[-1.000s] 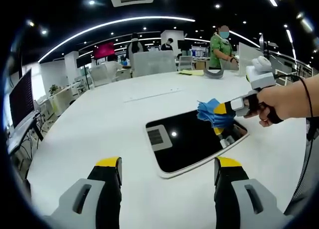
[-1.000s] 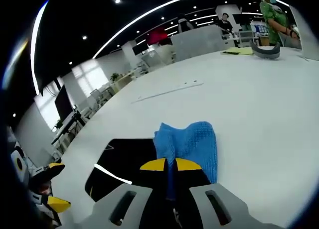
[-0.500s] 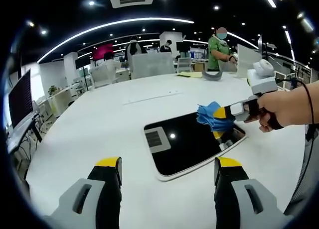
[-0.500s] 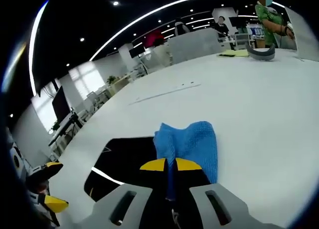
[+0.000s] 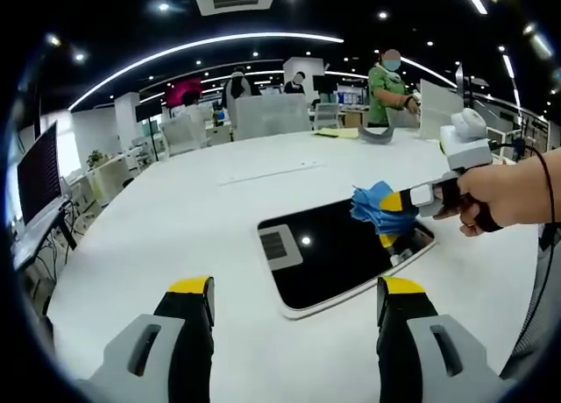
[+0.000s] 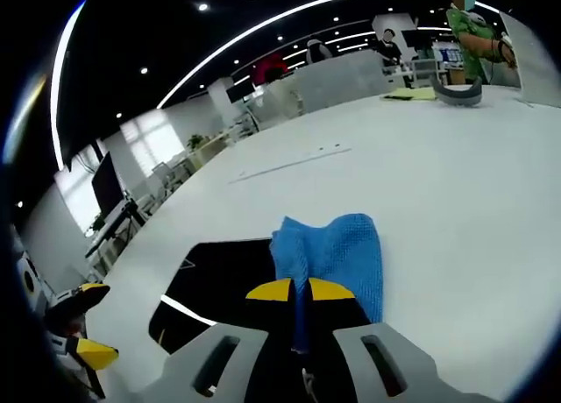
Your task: Wipe the mirror surface with the cleaning cloth until all visible marks leave the cleaned area.
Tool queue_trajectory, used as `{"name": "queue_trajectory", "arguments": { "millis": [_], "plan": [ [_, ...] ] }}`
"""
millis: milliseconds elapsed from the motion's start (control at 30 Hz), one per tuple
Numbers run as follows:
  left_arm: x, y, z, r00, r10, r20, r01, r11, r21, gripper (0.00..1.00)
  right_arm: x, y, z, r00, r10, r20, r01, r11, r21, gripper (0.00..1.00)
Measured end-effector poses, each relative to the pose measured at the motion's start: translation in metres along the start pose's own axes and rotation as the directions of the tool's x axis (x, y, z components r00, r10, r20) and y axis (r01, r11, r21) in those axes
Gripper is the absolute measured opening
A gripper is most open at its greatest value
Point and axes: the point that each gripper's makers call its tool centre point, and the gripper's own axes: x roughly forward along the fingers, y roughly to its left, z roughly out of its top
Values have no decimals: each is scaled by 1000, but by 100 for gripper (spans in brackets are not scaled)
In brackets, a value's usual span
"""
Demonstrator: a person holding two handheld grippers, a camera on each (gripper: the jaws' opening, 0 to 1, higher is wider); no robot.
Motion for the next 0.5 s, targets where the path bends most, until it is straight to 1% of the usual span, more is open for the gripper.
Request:
{"name": "queue_trajectory", "arguments": {
  "millis": [233,333,500],
  "plan": [
    [-2,1,2,1000,8,3,-8,1000,7,76,1,0,0,1000,-3,-5,3,1000,2,1],
    [-2,2,1,1000,9,-2,-9,1000,8,76,-1,2,-1,1000,-13,-5,13,1000,22,1],
    [-2,3,0,1000,14,0,-14,1000,5,76,1,4,-2,1000,-20,-8,20,1000,19,1]
  ]
}}
